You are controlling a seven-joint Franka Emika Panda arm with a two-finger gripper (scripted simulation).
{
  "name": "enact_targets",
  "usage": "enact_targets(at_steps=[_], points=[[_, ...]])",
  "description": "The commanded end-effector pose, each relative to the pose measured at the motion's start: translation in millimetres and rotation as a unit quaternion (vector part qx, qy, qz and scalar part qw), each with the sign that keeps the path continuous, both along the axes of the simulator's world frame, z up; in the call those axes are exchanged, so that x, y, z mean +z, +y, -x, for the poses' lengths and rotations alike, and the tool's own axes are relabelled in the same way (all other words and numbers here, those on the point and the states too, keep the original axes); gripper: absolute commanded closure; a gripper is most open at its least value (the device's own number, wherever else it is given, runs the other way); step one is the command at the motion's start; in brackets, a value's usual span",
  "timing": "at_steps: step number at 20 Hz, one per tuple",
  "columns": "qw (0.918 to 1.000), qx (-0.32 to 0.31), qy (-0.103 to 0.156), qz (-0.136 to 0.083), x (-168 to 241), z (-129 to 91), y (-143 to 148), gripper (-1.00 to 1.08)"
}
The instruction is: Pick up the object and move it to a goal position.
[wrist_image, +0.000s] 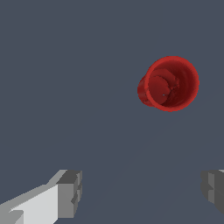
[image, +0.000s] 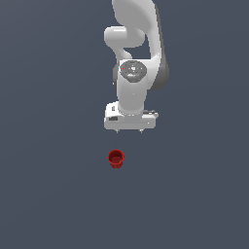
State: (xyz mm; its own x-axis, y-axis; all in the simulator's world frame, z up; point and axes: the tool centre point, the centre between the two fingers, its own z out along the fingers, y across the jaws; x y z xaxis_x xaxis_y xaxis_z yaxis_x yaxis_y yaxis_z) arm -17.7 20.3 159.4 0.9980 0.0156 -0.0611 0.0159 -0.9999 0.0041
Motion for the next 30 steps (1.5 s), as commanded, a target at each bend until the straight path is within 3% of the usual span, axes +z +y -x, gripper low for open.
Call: enact_targets(at_steps=[1,11,20,30], points=[[1.0,0.0,0.0,0.0,0,0,0,-0.92],[0.9996,0.026,0.004,-0.011,10,3,31,-0.92],[0.999,0.042,-0.002,-0.011,0,-11,19,-0.92],[0.9947,0.101,-0.018,-0.01,-34,-54,-24,-0.92]])
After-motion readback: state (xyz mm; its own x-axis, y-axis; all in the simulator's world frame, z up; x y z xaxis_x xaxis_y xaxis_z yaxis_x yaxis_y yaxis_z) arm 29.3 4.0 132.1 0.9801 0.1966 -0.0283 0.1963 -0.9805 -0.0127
